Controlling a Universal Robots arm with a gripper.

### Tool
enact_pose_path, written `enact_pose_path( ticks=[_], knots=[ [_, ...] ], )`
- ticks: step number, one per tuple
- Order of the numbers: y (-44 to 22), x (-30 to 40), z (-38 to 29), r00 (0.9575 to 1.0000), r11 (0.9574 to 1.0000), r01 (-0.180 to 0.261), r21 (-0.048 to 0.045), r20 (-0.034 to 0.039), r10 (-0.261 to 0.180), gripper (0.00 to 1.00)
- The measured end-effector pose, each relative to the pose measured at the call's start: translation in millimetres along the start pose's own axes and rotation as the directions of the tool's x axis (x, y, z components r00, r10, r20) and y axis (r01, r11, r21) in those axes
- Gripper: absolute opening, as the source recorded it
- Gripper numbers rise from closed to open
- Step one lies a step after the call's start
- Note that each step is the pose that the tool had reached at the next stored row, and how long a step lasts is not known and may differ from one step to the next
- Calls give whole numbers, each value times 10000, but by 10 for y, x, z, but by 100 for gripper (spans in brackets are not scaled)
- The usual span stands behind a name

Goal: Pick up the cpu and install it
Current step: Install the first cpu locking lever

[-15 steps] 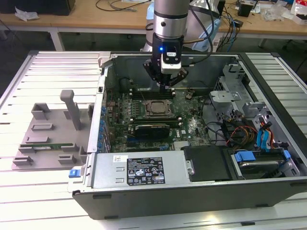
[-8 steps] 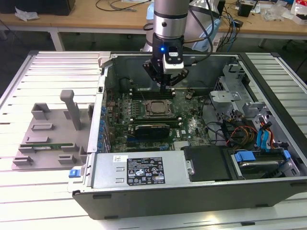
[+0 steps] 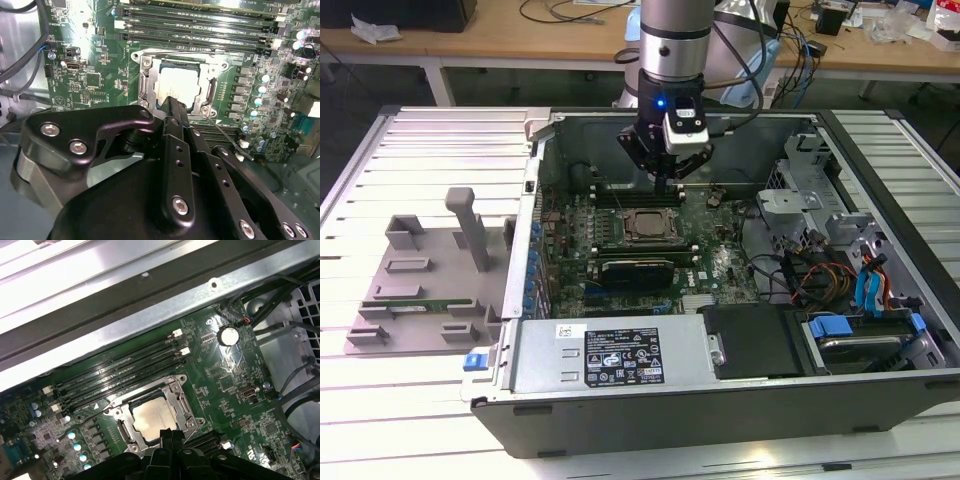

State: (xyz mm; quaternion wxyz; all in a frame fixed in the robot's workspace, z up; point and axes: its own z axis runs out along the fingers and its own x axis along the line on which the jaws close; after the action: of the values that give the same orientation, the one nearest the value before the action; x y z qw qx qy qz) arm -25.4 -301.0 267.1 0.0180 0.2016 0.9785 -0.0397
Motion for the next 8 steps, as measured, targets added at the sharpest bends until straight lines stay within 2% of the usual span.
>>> enact_pose_path(
  ticks=[8],
  knots=[
    [0, 0, 0, 9974, 9974, 715, -35, 52, -715, 11]
  ],
)
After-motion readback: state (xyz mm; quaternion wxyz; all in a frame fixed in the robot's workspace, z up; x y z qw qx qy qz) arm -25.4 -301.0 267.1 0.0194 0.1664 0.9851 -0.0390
